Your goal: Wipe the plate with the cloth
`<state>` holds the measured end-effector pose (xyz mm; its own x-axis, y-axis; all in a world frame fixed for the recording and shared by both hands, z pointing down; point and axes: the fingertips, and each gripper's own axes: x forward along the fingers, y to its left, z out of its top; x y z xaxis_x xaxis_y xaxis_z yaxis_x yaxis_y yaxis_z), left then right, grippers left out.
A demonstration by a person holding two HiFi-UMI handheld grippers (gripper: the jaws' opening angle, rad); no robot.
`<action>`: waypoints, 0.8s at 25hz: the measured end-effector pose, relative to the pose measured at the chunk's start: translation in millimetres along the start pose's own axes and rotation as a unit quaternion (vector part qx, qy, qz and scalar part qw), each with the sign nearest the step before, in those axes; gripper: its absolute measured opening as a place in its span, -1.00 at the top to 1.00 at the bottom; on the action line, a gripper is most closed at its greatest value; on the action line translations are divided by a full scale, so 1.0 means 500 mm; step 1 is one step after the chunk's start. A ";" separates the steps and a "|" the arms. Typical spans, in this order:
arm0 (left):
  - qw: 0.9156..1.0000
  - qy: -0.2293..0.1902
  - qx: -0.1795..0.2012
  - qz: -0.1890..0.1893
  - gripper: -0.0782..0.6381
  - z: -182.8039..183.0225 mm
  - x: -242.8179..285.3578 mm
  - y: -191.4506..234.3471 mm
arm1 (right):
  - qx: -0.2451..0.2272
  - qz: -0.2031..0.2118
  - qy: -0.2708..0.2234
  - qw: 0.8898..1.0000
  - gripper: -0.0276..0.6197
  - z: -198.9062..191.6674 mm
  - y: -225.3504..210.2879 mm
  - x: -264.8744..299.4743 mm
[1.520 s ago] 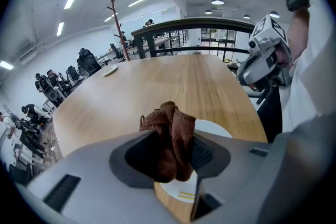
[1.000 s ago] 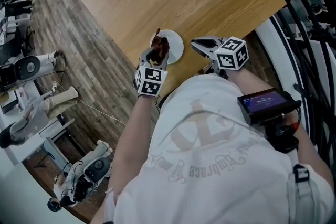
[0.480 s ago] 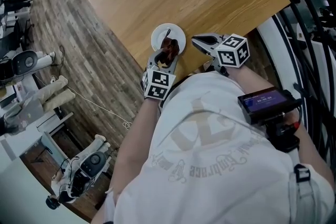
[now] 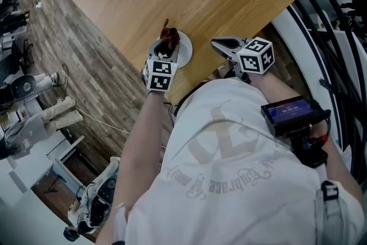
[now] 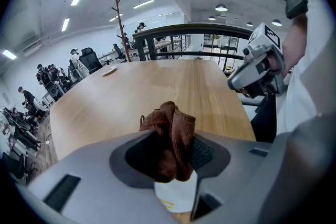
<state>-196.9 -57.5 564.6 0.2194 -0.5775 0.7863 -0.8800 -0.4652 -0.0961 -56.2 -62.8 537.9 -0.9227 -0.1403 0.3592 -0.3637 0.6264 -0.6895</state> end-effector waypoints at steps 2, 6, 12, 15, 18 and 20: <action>1.000 -0.005 0.000 0.004 0.31 0.019 0.000 0.013 | 0.003 -0.006 -0.005 1.000 0.88 0.003 0.001 -0.012; 1.000 0.003 0.012 -0.007 0.31 0.033 0.009 0.009 | 0.008 -0.012 -0.010 1.000 0.87 0.001 0.003 -0.024; 0.999 0.007 0.026 -0.035 0.31 0.015 -0.007 -0.047 | 0.010 -0.009 -0.011 1.000 0.88 -0.002 0.003 -0.021; 0.998 0.010 0.028 -0.051 0.31 -0.008 -0.024 -0.088 | 0.008 -0.004 -0.007 1.000 0.87 -0.004 0.004 -0.015; 0.997 0.004 0.041 -0.069 0.31 -0.033 -0.035 -0.134 | 0.003 -0.007 0.000 1.000 0.88 -0.016 0.001 -0.012; 0.996 -0.006 0.054 -0.074 0.31 -0.038 -0.055 -0.138 | 0.000 -0.003 0.001 1.000 0.87 -0.020 0.009 0.009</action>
<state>-150.4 3.1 560.9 0.3485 -0.5059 0.7891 -0.7872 -0.6149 -0.0466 -60.6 -52.8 542.8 -0.9197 -0.1426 0.3657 -0.3700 0.6257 -0.6867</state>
